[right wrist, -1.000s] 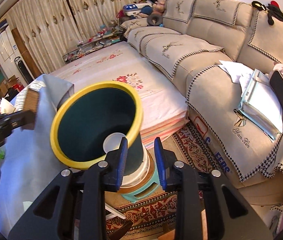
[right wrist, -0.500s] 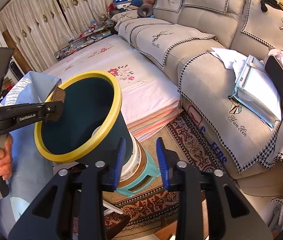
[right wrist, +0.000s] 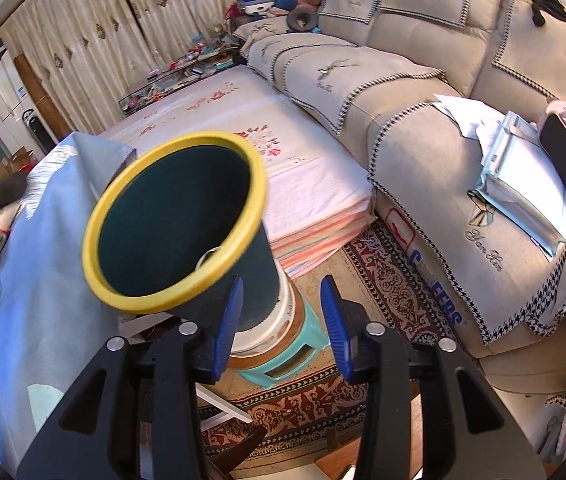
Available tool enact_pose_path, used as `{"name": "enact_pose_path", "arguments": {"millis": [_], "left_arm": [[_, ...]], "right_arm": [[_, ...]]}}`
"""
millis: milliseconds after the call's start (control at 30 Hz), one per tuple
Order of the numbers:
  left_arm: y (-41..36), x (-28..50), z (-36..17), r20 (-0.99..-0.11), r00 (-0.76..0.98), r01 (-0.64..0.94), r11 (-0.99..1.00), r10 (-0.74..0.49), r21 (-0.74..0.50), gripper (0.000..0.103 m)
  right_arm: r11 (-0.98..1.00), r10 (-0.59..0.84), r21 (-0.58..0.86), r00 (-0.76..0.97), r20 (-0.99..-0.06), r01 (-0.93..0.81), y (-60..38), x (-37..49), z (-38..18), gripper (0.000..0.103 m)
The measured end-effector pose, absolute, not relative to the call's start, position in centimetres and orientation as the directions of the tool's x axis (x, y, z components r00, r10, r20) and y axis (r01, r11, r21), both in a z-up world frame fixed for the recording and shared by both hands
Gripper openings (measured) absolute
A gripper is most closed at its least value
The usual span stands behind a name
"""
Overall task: Collect trash
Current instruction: 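Move the right gripper back to the table toward the paper cup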
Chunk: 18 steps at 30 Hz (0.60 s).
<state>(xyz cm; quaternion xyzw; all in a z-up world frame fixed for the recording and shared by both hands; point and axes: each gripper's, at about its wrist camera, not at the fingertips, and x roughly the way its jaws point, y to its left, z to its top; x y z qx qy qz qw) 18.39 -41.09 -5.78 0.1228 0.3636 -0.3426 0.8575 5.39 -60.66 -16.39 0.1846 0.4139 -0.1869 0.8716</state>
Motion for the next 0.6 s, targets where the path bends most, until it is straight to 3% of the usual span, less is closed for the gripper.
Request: {"name": "enact_pose_path", "arguments": {"millis": [267, 467, 600], "left_arm": [[-24.1, 14.2, 0.4, -0.568, 0.708, 0.472, 0.879, -0.419, -0.06, 0.098], [-13.5, 12.6, 1.6, -0.507, 0.823, 0.296, 0.955, -0.255, 0.001, 0.098], [-7.8, 12.9, 1.5, -0.484, 0.854, 0.205, 0.978, -0.193, -0.028, 0.098]], "right_arm": [[0.921, -0.135, 0.134, 0.624, -0.77, 0.366, -55.3, 8.1, -14.3, 0.043], [0.954, -0.118, 0.091, 0.633, -0.765, 0.287, -50.3, 10.7, -13.0, 0.043], [0.969, -0.11, 0.062, 0.636, -0.764, 0.241, -46.8, 12.5, -12.1, 0.043]]}}
